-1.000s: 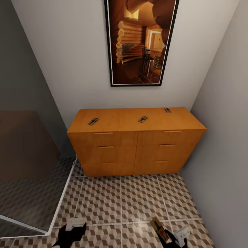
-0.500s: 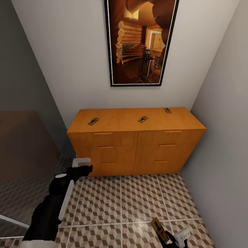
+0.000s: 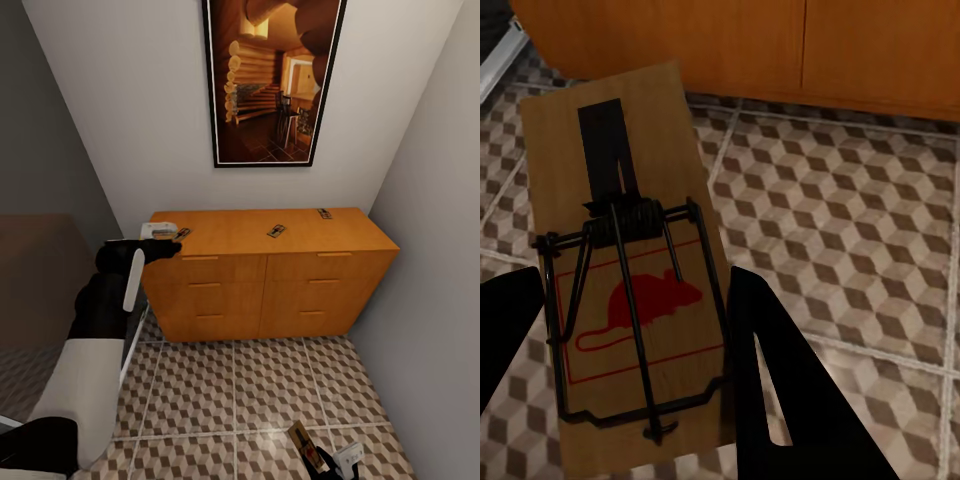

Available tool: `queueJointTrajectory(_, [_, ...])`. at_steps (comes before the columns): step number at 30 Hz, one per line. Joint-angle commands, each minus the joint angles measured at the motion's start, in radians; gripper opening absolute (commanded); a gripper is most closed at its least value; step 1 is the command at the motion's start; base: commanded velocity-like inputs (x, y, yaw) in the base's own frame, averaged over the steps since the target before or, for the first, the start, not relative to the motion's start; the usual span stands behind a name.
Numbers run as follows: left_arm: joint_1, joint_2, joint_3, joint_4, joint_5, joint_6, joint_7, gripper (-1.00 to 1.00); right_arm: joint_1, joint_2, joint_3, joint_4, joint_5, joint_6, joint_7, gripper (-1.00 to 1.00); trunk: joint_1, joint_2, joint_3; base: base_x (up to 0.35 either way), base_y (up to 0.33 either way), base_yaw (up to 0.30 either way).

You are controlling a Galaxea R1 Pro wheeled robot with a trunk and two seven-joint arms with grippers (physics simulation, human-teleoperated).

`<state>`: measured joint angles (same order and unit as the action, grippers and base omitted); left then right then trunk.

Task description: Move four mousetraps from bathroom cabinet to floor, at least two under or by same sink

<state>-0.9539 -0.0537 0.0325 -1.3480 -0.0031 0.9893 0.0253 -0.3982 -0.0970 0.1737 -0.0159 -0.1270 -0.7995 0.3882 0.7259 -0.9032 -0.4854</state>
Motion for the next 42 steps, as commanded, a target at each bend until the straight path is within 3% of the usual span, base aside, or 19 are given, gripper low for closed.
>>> queueJointTrajectory(1, [-0.035,-0.001,0.001,0.026,0.000,0.006,0.002,1.00,-0.001,0.001,0.007,0.001,-0.011,-0.002,0.006,-1.00,0.000,-0.001,-0.001,0.000,0.000,0.000])
queueJointTrajectory(15, [-0.396,-0.027,0.001,0.427,0.002,0.007,0.002,1.00,-0.001,0.022,0.007,-0.001,-0.011,-0.001,0.006,-1.00,0.000,-0.001,-0.001,0.000,0.000,0.000])
queueJointTrajectory(20, [-0.439,-0.029,0.001,0.474,0.004,0.008,-0.001,1.00,-0.001,0.026,0.007,-0.002,-0.011,-0.002,0.007,-1.00,0.000,-0.001,-0.001,0.000,0.000,0.000])
queueJointTrajectory(24, [-0.445,-0.028,0.001,0.427,0.006,0.010,-0.004,1.00,-0.001,0.026,0.006,-0.001,-0.011,-0.003,0.005,-1.00,0.000,-0.001,-0.001,0.000,0.000,0.000])
queueJointTrajectory(32, [-0.447,-0.022,-0.007,0.163,0.009,0.030,-0.025,1.00,-0.001,0.025,0.006,-0.002,-0.011,-0.003,0.003,-1.00,0.000,-0.001,-0.001,0.000,0.000,0.000])
queueJointTrajectory(39, [-0.439,-0.019,-0.009,0.120,0.009,0.032,-0.063,1.00,-0.001,0.024,0.006,-0.001,-0.011,-0.002,0.003,-1.00,0.000,-0.001,-0.001,0.000,0.000,0.000])
queueJointTrajectory(42, [-0.432,-0.020,-0.027,0.127,0.009,0.032,-0.068,1.00,-0.001,0.023,0.006,-0.002,-0.011,-0.002,0.003,-1.00,0.000,-0.001,-0.001,0.000,0.000,0.000])
